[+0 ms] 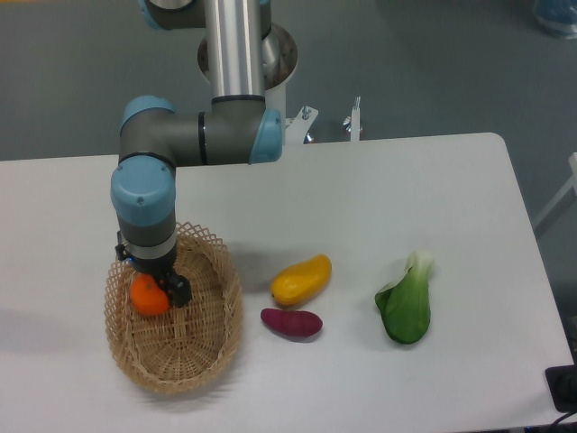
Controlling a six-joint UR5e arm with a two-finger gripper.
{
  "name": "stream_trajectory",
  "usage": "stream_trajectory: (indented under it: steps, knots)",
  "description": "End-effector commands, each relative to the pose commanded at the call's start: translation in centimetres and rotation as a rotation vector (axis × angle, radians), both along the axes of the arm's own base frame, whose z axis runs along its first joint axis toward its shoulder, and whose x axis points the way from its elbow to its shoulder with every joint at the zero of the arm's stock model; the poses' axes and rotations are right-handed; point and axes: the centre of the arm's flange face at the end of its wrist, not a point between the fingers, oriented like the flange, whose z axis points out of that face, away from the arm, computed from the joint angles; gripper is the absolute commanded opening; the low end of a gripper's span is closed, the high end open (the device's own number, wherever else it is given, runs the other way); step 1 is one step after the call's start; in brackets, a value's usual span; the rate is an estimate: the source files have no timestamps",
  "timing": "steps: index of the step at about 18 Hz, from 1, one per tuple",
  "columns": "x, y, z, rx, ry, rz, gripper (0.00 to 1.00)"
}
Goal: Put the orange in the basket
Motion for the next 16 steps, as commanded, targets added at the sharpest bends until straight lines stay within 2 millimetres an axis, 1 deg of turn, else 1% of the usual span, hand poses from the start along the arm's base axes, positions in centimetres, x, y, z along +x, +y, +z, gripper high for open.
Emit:
stream_trajectory:
  steps: [1, 3, 5, 7, 9, 11, 13, 14, 16]
  knots:
    - [-2.3, -0.7, 0.6, 0.006, 0.014, 0.038, 1.00]
    - [-5.9, -2.3, 1.8, 0.014, 0.037, 0.099, 1.00]
    - [-9.1, -3.7, 2.5, 0.025, 0.046, 0.151, 1.00]
    - [-11.6, -4.6, 3.4, 0.034, 0.058, 0.183, 1.00]
    - [-16.2, -6.7, 4.7, 0.040, 0.076, 0.199, 1.00]
    - [-18.9, -8.2, 5.4, 0.037, 0.081, 0.213, 1.00]
    - [-21.0, -9.6, 5.9, 0.028, 0.083, 0.201, 1.00]
    - [-22.7, -10.7, 6.1, 0.020, 0.083, 0.189, 1.00]
    - [-25.2, -12.8, 5.9, 0.013, 0.086, 0.181, 1.00]
